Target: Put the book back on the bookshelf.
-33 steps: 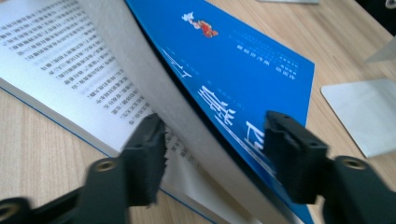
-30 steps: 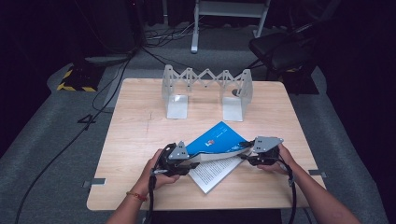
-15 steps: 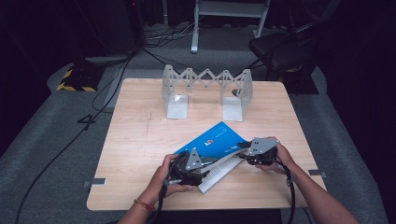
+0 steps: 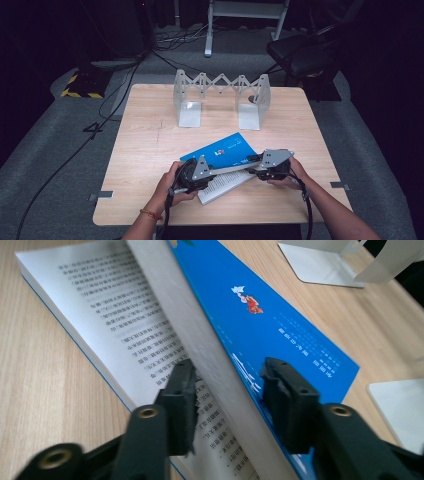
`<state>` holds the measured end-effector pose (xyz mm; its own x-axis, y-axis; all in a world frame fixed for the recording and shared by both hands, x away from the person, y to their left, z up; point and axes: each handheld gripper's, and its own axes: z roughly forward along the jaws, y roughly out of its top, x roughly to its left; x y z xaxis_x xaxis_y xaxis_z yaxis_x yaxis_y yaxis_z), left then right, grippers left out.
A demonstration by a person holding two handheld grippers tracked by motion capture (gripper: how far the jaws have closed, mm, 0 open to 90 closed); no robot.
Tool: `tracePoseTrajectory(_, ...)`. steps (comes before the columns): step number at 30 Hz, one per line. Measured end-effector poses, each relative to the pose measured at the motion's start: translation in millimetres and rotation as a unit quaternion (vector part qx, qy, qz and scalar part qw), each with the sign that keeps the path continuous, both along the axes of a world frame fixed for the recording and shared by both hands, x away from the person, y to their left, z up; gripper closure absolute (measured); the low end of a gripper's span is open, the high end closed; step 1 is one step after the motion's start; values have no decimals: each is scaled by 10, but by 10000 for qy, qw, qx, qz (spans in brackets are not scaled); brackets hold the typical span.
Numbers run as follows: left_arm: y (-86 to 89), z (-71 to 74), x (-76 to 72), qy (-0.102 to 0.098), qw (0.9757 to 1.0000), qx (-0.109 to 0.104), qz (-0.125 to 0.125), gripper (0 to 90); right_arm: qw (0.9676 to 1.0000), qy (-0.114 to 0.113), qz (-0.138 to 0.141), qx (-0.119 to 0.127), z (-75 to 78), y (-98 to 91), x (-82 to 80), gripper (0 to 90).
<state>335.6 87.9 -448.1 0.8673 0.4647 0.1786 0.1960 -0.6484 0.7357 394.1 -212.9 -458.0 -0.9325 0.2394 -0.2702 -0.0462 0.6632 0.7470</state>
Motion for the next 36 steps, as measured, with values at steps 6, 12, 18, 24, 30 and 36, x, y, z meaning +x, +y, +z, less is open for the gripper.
tracePoseTrajectory(6,96,8,48,83,9998,-155,-31,679,9997,108,62,194,-56,-115,135,562)
tracePoseTrajectory(12,210,30,107,74,9996,-279,-16,649,9995,-251,210,36,-20,-53,39,668)
tracePoseTrajectory(18,265,57,246,135,9985,-459,-261,629,9993,-351,100,-25,36,-33,-63,697)
tracePoseTrajectory(24,232,69,379,392,9971,-622,-185,539,9995,-307,-90,-41,56,-81,-100,709)
tracePoseTrajectory(30,96,243,138,-3,9992,-383,86,331,9995,-283,-81,-114,67,-61,-102,706)
tracePoseTrajectory(36,-125,242,25,-417,9973,293,529,347,9989,-348,-52,-299,103,-15,-116,705)
